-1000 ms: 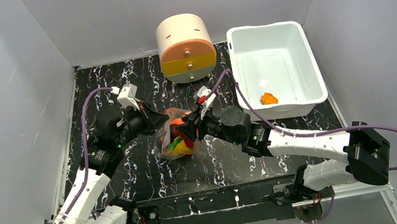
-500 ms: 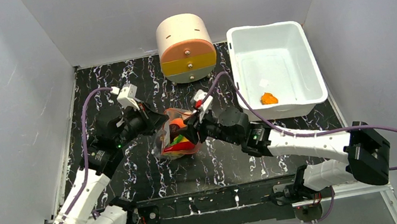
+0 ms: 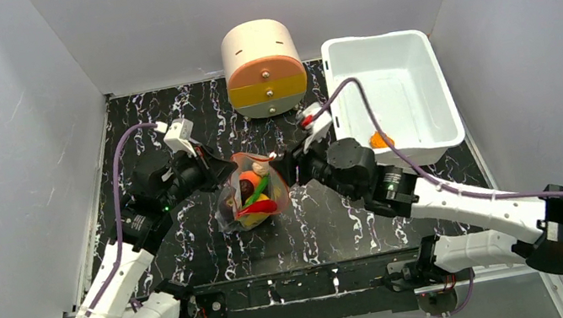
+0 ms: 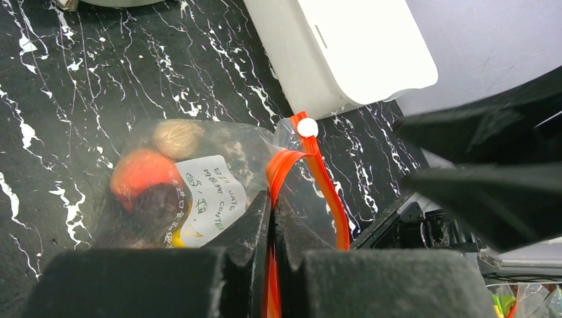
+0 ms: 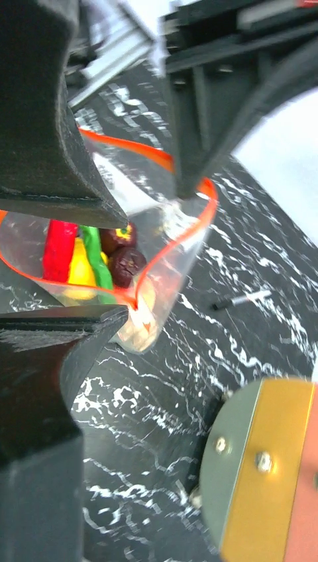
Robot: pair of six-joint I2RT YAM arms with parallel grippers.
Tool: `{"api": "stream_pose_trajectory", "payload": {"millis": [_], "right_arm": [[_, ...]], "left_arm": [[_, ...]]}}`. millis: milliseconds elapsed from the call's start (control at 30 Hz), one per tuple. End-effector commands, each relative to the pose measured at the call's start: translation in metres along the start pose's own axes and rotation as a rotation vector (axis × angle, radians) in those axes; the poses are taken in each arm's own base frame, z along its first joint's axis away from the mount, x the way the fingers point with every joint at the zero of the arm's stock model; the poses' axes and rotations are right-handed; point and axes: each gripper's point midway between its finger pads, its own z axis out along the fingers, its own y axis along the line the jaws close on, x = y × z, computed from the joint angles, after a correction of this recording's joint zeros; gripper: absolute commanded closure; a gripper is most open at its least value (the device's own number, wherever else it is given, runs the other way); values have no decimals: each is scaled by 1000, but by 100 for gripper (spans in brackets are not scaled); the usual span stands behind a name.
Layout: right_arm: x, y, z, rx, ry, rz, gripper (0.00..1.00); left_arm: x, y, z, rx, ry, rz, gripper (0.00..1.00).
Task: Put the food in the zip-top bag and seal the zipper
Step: Place the fake vegetable in the zipper food storage bag.
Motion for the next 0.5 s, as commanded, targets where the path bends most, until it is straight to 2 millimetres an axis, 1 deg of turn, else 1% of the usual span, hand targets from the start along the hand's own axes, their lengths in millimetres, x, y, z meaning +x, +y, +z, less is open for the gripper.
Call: {"api": "stream_pose_trajectory", "payload": {"millis": [0,67,133,267,300,367,400,467], "right_arm": [[-42,-38,-21,280,-102,308,57],[-41,-35,-24,279,-86,371,57],[-37,-28,-23,250,-67,421,57],[-22,-12,-17,183,4,446,53],[-19,-9,-15,152,20,390,51],[-18,5,-15,24,50,174,48],[-16,6,-17,-9,66,80,47],[-13,0,-24,-29,81,-97,47]], "left_arm": [[-17,-17,-9,57,-53,48,100],[-16,-17,-8,59,-50,49,100],[-15,-16,-7,59,-43,53,100],[-11,-17,-8,78,-34,92,100],[-11,-19,-8,89,-37,112,100],[-9,-23,-10,126,-37,162,100],[-8,-25,-11,141,-36,188,100],[-7,-30,-15,180,-32,244,100]]}}
